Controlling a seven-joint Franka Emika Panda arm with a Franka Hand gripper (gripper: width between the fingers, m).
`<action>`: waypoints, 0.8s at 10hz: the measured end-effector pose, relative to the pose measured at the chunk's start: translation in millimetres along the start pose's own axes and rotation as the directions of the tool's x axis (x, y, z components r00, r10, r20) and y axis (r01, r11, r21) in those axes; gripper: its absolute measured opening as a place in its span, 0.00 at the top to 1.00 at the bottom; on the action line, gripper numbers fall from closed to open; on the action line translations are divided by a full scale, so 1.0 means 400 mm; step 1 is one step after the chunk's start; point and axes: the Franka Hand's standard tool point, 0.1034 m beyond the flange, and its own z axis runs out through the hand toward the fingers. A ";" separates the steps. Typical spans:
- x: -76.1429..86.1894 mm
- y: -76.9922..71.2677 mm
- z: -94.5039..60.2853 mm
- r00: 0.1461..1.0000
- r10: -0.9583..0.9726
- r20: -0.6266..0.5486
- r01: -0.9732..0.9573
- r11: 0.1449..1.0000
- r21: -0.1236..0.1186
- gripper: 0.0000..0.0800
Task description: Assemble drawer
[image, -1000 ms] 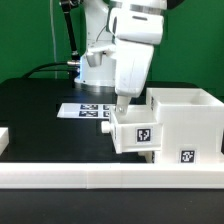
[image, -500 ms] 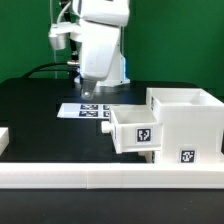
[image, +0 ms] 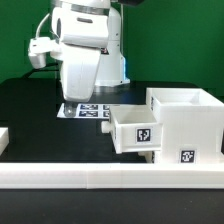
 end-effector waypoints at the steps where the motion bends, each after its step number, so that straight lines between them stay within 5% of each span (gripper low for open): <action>1: -0.002 -0.001 0.002 1.000 -0.002 -0.002 0.002 1.000 0.001 0.19; 4: 0.003 0.008 0.040 0.992 -0.034 -0.120 0.037 0.999 0.017 0.19; 8: 0.036 0.049 0.045 0.960 0.022 -0.278 -0.005 0.998 0.065 0.19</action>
Offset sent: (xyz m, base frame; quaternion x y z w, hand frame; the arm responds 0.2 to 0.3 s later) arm 0.0181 0.0268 -0.0190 0.0004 0.1963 -0.0268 0.9802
